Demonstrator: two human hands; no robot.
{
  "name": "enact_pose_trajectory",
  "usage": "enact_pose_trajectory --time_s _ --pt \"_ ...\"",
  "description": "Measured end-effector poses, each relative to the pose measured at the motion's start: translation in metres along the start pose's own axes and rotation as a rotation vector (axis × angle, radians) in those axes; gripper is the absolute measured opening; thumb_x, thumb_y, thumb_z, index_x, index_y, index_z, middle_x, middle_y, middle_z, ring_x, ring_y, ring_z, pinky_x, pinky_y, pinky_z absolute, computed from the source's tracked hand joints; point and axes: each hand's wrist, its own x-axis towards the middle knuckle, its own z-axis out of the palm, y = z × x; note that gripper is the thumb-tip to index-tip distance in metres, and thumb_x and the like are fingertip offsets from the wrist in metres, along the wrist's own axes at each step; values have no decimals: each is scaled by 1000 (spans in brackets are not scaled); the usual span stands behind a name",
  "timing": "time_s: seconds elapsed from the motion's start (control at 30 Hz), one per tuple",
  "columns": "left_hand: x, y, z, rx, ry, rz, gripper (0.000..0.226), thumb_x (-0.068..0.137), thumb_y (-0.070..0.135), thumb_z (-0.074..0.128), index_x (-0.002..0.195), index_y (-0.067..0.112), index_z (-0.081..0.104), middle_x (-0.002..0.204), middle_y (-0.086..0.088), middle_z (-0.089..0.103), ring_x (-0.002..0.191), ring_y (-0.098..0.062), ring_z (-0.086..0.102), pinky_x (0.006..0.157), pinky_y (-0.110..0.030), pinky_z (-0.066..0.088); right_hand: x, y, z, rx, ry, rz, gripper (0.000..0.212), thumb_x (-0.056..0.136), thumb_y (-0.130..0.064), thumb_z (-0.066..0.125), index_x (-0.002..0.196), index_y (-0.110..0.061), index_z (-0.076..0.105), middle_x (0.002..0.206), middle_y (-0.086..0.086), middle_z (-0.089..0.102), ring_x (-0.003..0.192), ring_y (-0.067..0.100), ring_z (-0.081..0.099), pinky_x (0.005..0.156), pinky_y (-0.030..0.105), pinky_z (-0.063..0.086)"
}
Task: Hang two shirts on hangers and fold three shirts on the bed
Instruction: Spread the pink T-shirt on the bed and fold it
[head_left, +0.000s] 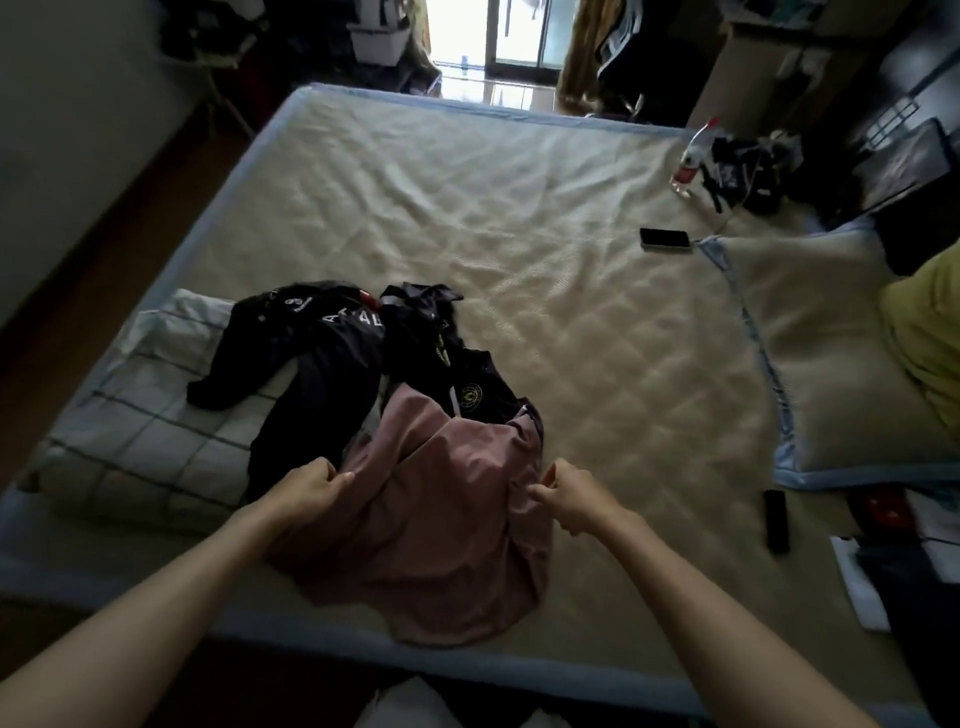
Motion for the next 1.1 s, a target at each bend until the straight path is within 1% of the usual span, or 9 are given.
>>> enact_pose_trajectory --time_s 0.07,0.2,0.33,0.4,0.6,0.73,0.93,1.0,1.1 --pt "25 -15 2 16 -27 15 36 100 49 54 102 14 60 106 -7 68 94 -21 63 74 -34 47 16 -10 14 -31 -19 55 28 88 -47 59 91 -21 50 100 10 69 88 32 69 78 42 60" --pt "62 -31 21 139 -93 53 39 98 48 58 109 11 54 114 -10 63 103 -28 62 82 -38 51 39 -11 38 -117 -56 146 40 88 -49 55 107 -14 50 106 13 69 91 32 69 79 41 58" --pt "84 -56 49 327 -116 9 53 96 49 61 132 12 49 133 -11 56 122 -32 59 96 -45 51 72 -4 75 -156 -94 160 48 93 -49 57 117 -10 45 124 17 63 109 37 65 83 39 52" --pt "89 -66 65 327 -108 7 50 96 44 62 133 13 46 134 -11 58 122 -32 60 96 -45 52 86 -5 95 -147 -116 136 45 95 -48 58 117 -11 48 128 14 62 117 34 60 85 37 47" --pt "85 -72 88 249 -160 29 39 99 45 57 124 17 49 127 -6 64 116 -27 63 87 -38 51 103 -27 130 -99 -199 45 36 94 -49 59 101 -18 43 121 11 66 114 32 62 85 37 45" --pt "82 -61 74 202 -112 38 37 99 44 58 124 17 49 124 -4 63 116 -26 63 87 -38 51 99 -43 124 -103 -206 -1 37 94 -49 60 105 -17 47 121 10 67 112 32 63 87 37 47" --pt "95 -40 33 247 157 81 40 99 42 57 129 15 51 128 -5 58 119 -27 61 94 -42 50 105 -65 104 -108 -179 -40 37 94 -50 59 107 -18 48 120 10 67 108 30 65 89 39 52" --pt "102 -40 25 223 83 49 44 97 45 60 130 16 52 128 -5 59 118 -26 61 94 -41 51 106 -70 102 -106 -178 -43 38 94 -51 59 109 -17 48 121 9 66 108 29 64 90 39 52" --pt "114 -47 36 125 -157 9 48 91 50 69 122 15 56 124 -7 64 114 -26 63 91 -35 53 109 -76 106 -93 -172 -41 40 93 -51 59 113 -17 50 122 9 65 110 28 64 92 40 52"
